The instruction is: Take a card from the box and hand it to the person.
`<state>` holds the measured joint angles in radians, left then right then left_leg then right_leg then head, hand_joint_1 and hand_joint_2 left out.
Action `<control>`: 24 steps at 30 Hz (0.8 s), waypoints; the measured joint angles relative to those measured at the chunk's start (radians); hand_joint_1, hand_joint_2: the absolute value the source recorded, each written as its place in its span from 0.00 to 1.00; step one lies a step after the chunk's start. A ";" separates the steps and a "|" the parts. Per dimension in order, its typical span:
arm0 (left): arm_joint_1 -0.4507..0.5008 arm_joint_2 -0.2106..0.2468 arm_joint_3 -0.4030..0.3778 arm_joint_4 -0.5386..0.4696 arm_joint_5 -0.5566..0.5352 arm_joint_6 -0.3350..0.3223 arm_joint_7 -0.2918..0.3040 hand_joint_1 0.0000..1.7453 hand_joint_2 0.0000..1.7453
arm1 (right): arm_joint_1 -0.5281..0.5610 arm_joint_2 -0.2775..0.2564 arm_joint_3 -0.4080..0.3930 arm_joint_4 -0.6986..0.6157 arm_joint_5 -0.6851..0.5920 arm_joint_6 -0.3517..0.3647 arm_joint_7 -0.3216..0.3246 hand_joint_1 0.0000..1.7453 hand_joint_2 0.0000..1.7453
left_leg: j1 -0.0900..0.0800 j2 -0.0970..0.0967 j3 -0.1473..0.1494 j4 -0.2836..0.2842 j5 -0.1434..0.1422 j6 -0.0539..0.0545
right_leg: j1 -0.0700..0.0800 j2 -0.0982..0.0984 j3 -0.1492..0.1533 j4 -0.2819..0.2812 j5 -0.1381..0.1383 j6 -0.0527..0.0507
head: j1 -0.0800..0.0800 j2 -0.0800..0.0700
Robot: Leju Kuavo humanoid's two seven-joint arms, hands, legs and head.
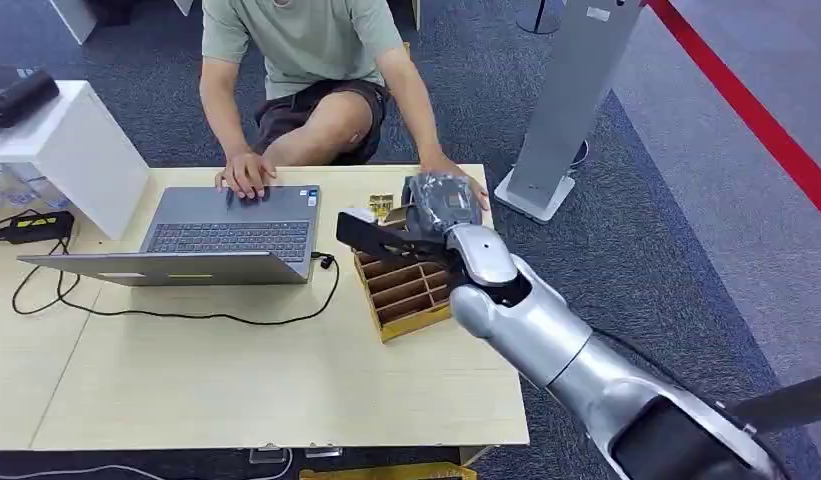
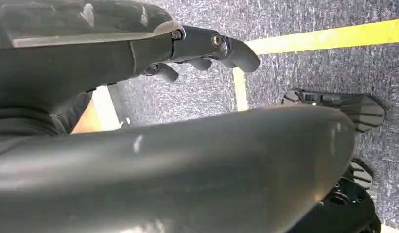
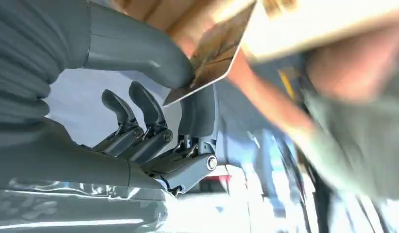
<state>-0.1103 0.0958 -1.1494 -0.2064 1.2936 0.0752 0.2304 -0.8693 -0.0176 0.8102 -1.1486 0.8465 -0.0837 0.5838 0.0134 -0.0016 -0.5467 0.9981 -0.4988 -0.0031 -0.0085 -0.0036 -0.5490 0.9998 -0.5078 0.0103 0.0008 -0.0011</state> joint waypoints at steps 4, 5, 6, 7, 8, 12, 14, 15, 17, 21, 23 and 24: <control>0.000 0.000 -0.002 0.000 -0.010 -0.003 -0.006 0.00 0.00 | -0.088 0.006 -0.014 0.017 -0.033 -0.128 -0.112 0.88 1.00 | 0.000 0.000 -0.001 0.000 0.000 0.000 | 0.000 0.000 0.000 0.000 0.000 0.000 | 0.000 0.000; -0.001 0.000 -0.002 0.000 -0.010 -0.003 -0.008 0.00 0.00 | -0.107 0.011 -0.014 0.038 -0.040 -0.148 -0.135 0.88 1.00 | 0.000 0.000 -0.001 0.000 0.000 0.000 | 0.000 0.000 0.000 0.000 0.000 0.000 | 0.000 0.000; -0.002 0.000 -0.002 0.000 -0.011 -0.003 -0.008 0.00 0.00 | -0.122 0.019 -0.015 0.061 -0.049 -0.160 -0.152 0.88 1.00 | 0.000 0.000 -0.001 0.000 0.000 0.000 | 0.000 0.000 0.000 0.000 0.000 0.000 | -0.001 0.000; -0.003 0.000 -0.003 0.000 -0.011 -0.003 -0.008 0.00 0.00 | -0.134 0.027 -0.015 0.081 -0.058 -0.168 -0.172 0.88 1.00 | 0.000 0.000 -0.001 0.000 0.000 0.000 | 0.000 0.000 0.000 0.000 0.000 0.000 | -0.001 0.000; -0.003 0.000 -0.004 0.000 -0.011 -0.004 -0.008 0.00 0.00 | -0.145 0.038 -0.014 0.117 -0.070 -0.176 -0.196 0.88 1.00 | 0.000 0.000 -0.002 0.000 0.000 0.000 | 0.000 0.000 0.000 0.000 0.000 0.000 | 0.000 0.000; -0.006 0.000 -0.016 0.000 -0.005 -0.005 -0.008 0.00 0.00 | -0.168 0.097 -0.013 0.263 -0.103 -0.213 -0.274 0.88 1.00 | 0.000 0.000 -0.002 0.000 0.000 0.000 | 0.000 0.000 -0.001 0.000 0.000 0.000 | -0.001 0.000; -0.006 0.000 -0.020 0.000 0.000 -0.005 -0.008 0.00 0.00 | -0.168 0.127 -0.010 0.326 -0.106 -0.218 -0.287 0.88 1.00 | 0.000 0.000 -0.002 0.000 0.000 0.000 | 0.000 -0.001 -0.001 0.000 0.000 0.000 | 0.000 0.000; -0.006 0.000 -0.023 0.000 0.002 -0.005 -0.008 0.00 0.00 | -0.168 0.144 -0.008 0.369 -0.110 -0.220 -0.293 0.88 1.00 | 0.000 0.000 -0.002 0.000 0.000 0.000 | 0.000 0.000 -0.002 0.000 0.000 0.000 | 0.001 0.000; -0.007 0.000 -0.026 0.000 0.003 -0.005 -0.005 0.00 0.00 | -0.164 0.173 -0.006 0.433 -0.113 -0.220 -0.304 0.88 1.00 | 0.000 0.000 -0.003 0.000 0.000 0.000 | 0.000 0.000 -0.002 0.000 0.000 0.000 | -0.001 0.000; -0.007 0.000 -0.032 0.000 0.004 -0.006 -0.004 0.00 0.00 | -0.156 0.217 0.000 0.548 -0.127 -0.231 -0.306 0.88 1.00 | 0.000 0.000 -0.003 0.000 0.000 0.000 | 0.000 -0.001 -0.002 0.000 -0.001 0.000 | 0.000 0.000; -0.006 0.000 -0.039 0.000 0.002 -0.009 -0.004 0.00 0.00 | -0.146 0.225 0.002 0.581 -0.132 -0.240 -0.306 0.88 1.00 | 0.000 0.000 -0.003 0.000 0.000 0.000 | 0.000 -0.001 -0.002 0.000 -0.001 0.000 | 0.000 0.000; -0.006 0.000 -0.043 0.000 0.002 -0.010 -0.004 0.00 0.00 | -0.144 0.226 0.003 0.599 -0.132 -0.244 -0.305 0.88 1.00 | 0.000 0.000 -0.003 0.000 0.000 0.000 | 0.000 0.000 -0.002 0.000 -0.001 0.000 | 0.000 0.000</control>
<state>-0.1167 0.0954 -1.1921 -0.2064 1.2951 0.0648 0.2266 -1.0131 0.2083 0.8129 -0.5494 0.7141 -0.3281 0.2785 0.0134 -0.0017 -0.5497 0.9980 -0.4989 -0.0032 -0.0085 -0.0041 -0.5512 0.9998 -0.5083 0.0103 0.0004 -0.0011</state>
